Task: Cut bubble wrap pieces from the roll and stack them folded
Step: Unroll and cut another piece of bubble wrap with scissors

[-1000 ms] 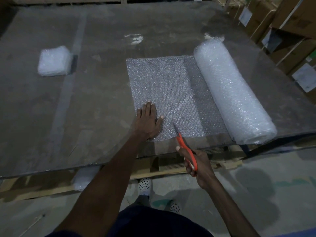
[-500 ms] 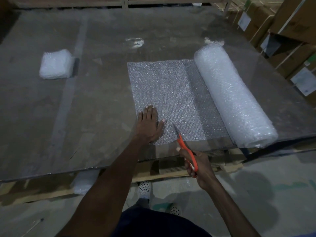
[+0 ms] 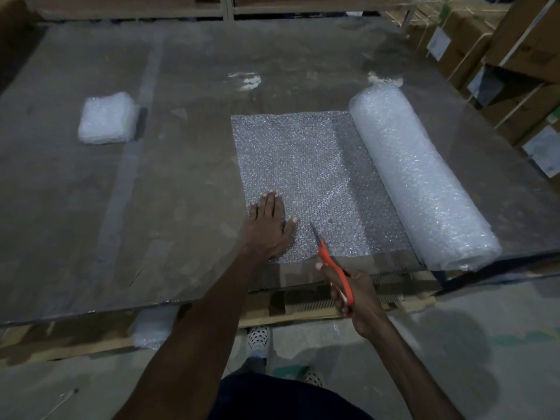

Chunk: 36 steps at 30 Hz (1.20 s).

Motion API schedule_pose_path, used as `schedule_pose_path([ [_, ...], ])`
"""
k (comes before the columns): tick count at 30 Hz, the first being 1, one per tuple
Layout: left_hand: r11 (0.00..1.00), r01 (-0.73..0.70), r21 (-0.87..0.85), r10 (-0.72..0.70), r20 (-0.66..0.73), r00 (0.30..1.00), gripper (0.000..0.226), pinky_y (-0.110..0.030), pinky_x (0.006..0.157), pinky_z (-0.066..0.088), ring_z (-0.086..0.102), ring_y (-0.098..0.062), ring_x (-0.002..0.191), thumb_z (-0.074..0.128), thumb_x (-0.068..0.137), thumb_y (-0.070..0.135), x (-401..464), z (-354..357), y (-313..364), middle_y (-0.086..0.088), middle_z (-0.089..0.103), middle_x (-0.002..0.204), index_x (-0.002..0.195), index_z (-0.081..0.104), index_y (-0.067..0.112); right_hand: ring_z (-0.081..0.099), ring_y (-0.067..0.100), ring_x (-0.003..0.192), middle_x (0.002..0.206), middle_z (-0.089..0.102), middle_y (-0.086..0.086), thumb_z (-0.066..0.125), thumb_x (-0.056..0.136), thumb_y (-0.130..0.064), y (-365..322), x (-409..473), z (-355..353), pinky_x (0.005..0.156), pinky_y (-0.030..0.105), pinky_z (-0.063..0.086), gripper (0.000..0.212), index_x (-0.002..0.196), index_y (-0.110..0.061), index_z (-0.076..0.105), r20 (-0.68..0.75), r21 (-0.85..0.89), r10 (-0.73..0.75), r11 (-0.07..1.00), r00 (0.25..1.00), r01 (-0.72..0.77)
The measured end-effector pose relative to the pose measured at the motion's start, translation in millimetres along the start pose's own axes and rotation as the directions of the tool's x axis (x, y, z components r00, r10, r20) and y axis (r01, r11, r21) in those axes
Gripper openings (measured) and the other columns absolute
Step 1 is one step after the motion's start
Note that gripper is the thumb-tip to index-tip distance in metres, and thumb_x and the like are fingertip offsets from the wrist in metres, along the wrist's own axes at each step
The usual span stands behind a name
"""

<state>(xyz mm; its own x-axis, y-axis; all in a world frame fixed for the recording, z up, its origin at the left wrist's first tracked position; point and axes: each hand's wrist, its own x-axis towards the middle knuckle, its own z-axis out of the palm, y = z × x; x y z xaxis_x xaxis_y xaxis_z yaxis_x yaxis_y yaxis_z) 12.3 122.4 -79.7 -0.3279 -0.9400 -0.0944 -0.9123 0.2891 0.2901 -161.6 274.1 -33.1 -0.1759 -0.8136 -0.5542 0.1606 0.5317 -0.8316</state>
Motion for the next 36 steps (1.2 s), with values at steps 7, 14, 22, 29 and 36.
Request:
schedule_pose_path([
  [7,1.000,-0.006,-0.011,0.006,-0.003,1.000,0.075,-0.048,0.124,-0.001,-0.005,-0.028,0.154,0.017,0.105,0.054,1.0,2.2,-1.8,-0.015,-0.002,0.167,0.159,0.002,0.005,0.043,0.013,0.038,0.055,0.055,0.008,0.085,0.080,-0.034,-8.6,4.8,4.5,0.037,0.018,0.031,0.027,0.071,-0.013,0.071,-0.021,-0.042,0.001,0.999,1.000,-0.001],
  [14,1.000,-0.002,-0.001,0.002,-0.008,1.000,0.080,-0.050,0.124,0.002,-0.002,-0.029,0.154,0.010,0.099,0.058,-0.3,0.2,-0.3,-0.016,0.002,0.167,0.159,0.006,0.004,0.041,0.012,0.038,0.054,0.053,0.007,0.084,0.082,-0.030,-9.0,5.7,5.0,0.037,0.017,0.030,0.022,0.075,-0.013,0.071,-0.019,-0.044,-0.018,0.999,1.000,0.017],
  [22,1.000,0.000,0.015,0.000,-0.010,1.000,0.080,-0.048,0.124,0.001,-0.001,-0.029,0.154,0.010,0.098,0.057,-0.5,-0.2,-0.4,-0.016,0.002,0.167,0.159,0.006,0.004,0.043,0.010,0.036,0.053,0.055,0.006,0.083,0.083,-0.031,-18.7,12.1,10.0,0.035,0.018,0.031,0.030,0.075,-0.007,0.067,-0.020,-0.047,-0.021,0.999,1.000,0.020],
  [29,1.000,0.003,0.003,-0.003,-0.003,1.000,0.075,-0.047,0.124,-0.001,-0.004,-0.028,0.154,0.017,0.104,0.054,-1.3,0.1,-0.4,-0.015,0.000,0.167,0.159,0.004,0.005,0.042,0.010,0.036,0.052,0.054,0.006,0.083,0.082,-0.030,-15.7,15.2,10.7,0.035,0.018,0.032,0.028,0.082,-0.005,0.070,-0.017,-0.048,-0.030,0.998,0.999,0.029],
  [36,1.000,0.003,0.000,-0.003,-0.001,1.000,0.078,-0.047,0.124,-0.001,-0.005,-0.028,0.154,0.013,0.101,0.057,-2.0,-0.8,0.4,-0.015,-0.001,0.167,0.159,0.004,0.005,0.043,0.012,0.036,0.052,0.056,0.007,0.084,0.082,-0.032,-26.8,19.3,14.2,0.036,0.018,0.033,0.033,0.074,-0.005,0.066,-0.020,-0.066,-0.037,0.997,0.999,0.035],
])
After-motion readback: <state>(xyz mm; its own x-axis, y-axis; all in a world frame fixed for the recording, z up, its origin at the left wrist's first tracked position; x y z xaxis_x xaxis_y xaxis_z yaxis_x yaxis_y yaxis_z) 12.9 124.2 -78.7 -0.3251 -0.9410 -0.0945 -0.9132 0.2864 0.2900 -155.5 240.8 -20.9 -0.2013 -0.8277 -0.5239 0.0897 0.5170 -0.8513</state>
